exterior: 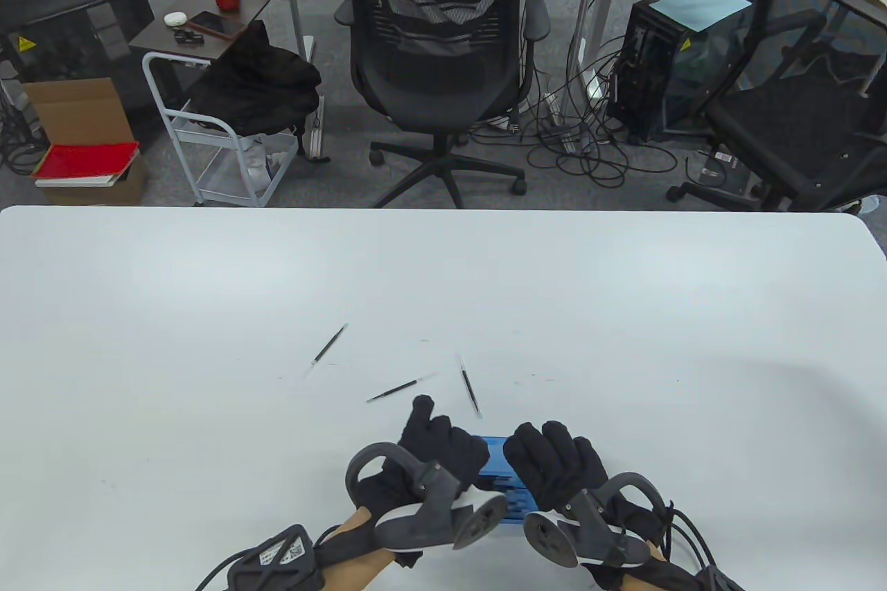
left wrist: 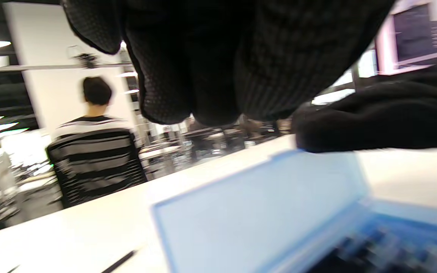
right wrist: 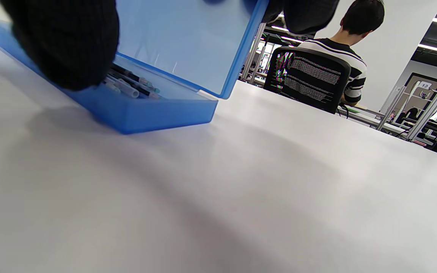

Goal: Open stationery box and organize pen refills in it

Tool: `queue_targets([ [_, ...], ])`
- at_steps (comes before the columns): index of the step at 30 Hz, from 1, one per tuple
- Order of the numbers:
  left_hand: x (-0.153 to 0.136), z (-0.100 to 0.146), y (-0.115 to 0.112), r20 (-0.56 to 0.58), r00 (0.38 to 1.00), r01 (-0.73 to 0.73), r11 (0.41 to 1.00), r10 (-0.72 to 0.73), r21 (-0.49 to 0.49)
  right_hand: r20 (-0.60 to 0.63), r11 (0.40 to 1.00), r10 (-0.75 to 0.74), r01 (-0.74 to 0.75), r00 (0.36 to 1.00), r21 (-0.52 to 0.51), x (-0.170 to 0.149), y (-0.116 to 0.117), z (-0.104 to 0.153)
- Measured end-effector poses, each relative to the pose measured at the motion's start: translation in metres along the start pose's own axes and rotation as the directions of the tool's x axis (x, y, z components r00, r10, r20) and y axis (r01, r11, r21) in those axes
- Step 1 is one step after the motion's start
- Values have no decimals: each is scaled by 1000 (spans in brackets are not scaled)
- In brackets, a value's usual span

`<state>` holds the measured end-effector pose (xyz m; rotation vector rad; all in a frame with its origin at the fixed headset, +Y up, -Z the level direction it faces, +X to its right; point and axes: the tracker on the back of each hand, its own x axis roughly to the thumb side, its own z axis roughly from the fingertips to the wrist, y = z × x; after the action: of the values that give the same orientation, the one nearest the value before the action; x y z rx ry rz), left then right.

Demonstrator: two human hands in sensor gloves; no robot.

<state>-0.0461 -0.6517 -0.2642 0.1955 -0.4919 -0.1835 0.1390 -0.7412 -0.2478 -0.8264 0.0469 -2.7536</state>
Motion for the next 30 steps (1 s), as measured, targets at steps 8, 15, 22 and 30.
queue_targets([
  [8,-71,-24,-35,-294,955,-97,983,48,-156,-1,1000,-3,3,1000,2,0,0,0],
  [15,-107,-46,-86,-440,894,-215,941,83,-259,-1,1000,-4,4,1000,3,0,0,0],
  [22,-113,-65,-119,-481,875,-237,919,60,-316,-1,1000,-8,8,1000,5,0,0,-1],
  [30,-113,-79,-135,-490,871,-248,897,41,-367,-1,1000,-8,8,1000,6,0,0,-1],
])
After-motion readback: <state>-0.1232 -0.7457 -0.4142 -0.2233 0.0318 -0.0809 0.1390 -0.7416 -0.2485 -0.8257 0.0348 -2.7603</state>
